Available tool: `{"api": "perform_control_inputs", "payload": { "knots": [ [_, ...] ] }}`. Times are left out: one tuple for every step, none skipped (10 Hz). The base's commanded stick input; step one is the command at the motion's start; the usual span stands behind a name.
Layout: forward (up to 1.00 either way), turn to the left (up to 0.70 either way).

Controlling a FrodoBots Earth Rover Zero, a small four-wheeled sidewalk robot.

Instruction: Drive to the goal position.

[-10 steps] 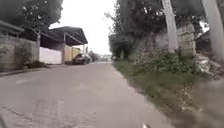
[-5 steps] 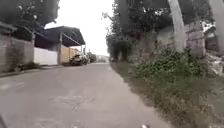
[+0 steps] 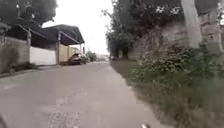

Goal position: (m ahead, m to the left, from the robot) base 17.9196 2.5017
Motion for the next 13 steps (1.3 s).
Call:
{"api": "perform_control_inputs", "payload": {
  "knots": [
    [1.00, 0.00],
    [1.00, 0.00],
    [1.00, 0.00],
    [1.00, 0.00],
    [1.00, 0.00],
    [1.00, 0.00],
    [1.00, 0.00],
    [1.00, 0.00],
    [1.00, 0.00],
    [1.00, 0.00],
    [1.00, 0.00],
    [1.00, 0.00],
    [1.00, 0.00]
  ]
}}
